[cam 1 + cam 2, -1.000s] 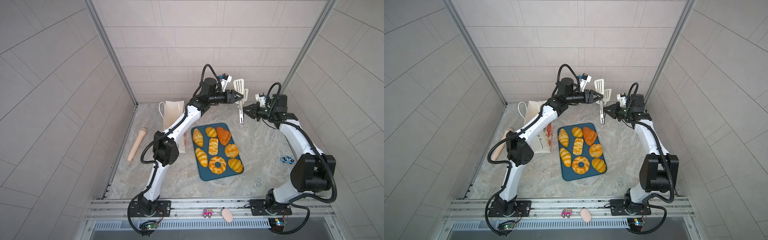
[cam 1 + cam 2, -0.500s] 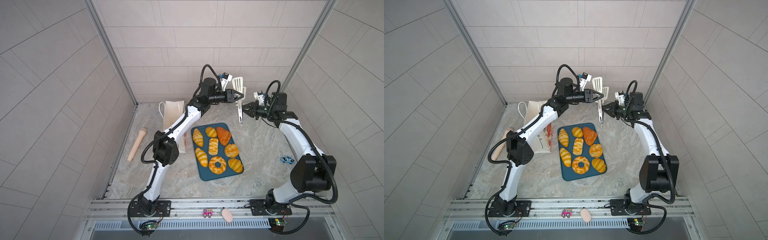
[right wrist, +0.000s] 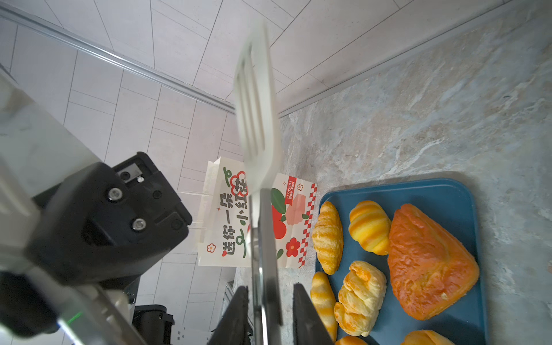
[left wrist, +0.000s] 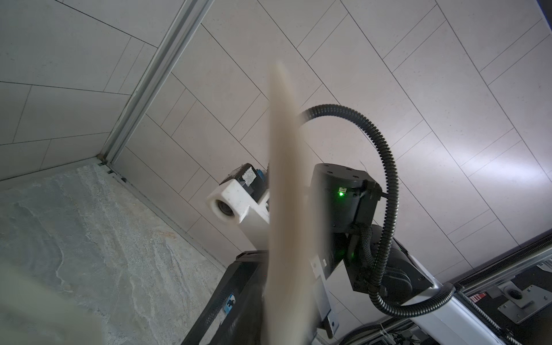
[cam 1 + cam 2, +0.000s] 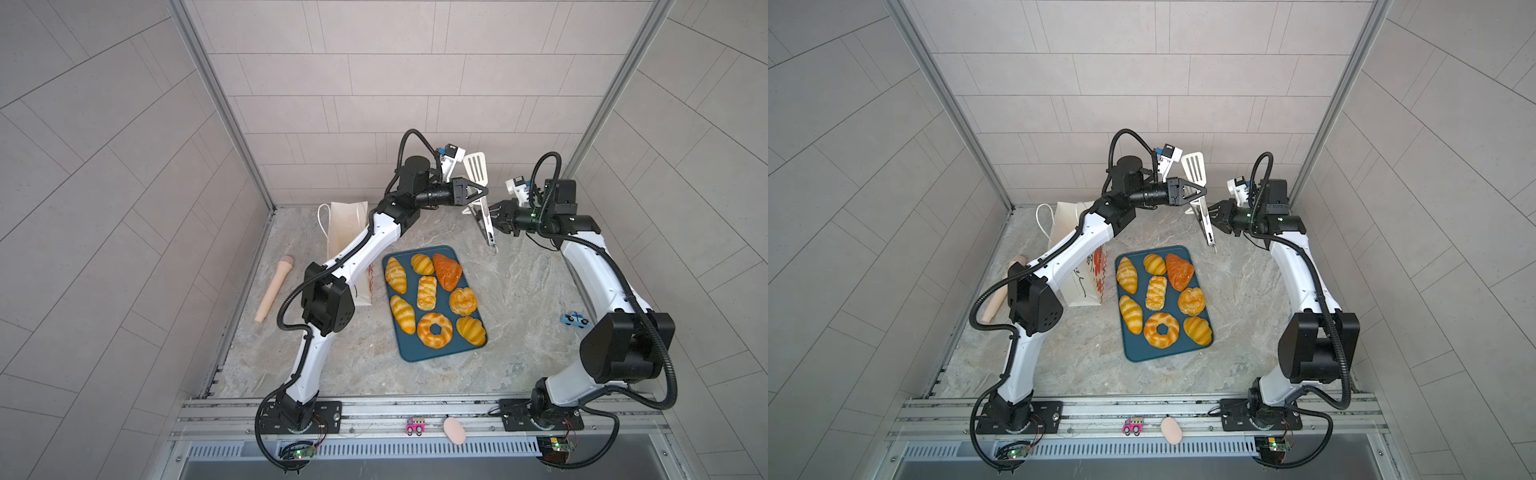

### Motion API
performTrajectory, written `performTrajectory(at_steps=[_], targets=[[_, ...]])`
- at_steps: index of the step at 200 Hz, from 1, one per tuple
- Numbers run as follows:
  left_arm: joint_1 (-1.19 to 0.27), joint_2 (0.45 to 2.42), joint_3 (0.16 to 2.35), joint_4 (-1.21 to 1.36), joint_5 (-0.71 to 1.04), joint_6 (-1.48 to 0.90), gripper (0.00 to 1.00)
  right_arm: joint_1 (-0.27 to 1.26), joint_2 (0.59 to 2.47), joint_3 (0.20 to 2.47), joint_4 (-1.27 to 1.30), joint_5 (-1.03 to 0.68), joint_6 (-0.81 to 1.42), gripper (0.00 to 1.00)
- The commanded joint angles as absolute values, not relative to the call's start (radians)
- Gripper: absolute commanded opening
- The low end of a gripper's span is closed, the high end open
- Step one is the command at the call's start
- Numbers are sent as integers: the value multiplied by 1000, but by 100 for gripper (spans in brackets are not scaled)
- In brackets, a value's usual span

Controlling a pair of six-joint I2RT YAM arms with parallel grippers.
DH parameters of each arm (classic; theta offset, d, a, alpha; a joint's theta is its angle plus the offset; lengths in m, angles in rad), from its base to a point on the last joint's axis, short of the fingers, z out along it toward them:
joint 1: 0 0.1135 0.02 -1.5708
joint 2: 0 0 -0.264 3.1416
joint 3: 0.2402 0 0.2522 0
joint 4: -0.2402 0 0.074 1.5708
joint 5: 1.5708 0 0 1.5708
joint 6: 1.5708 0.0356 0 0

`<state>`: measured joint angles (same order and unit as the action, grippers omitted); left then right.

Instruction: Place the fake bread into the paper bag

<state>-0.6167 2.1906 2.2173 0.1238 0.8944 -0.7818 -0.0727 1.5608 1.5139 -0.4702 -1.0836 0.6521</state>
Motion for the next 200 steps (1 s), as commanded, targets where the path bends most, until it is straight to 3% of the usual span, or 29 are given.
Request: performTrajectory(at_steps=[1, 37, 96, 133, 200], targets=[[-623, 2137, 2187, 256, 915, -813, 13, -79, 1526, 1534, -530, -1072, 543, 43], [-633, 2120, 2146, 301, 914, -800, 10, -117, 1478, 1516, -519, -1039, 529, 66], [-638, 2094, 2086, 400, 930, -763, 10, -204, 1346, 1362, -317, -1118, 602, 83], [-639, 2092, 2107, 426, 937, -749, 9, -202, 1275, 1210, -71, -1150, 731, 90], [-649, 2109, 2115, 539, 929, -830, 8, -144, 1241, 1209, -24, -1168, 721, 94]])
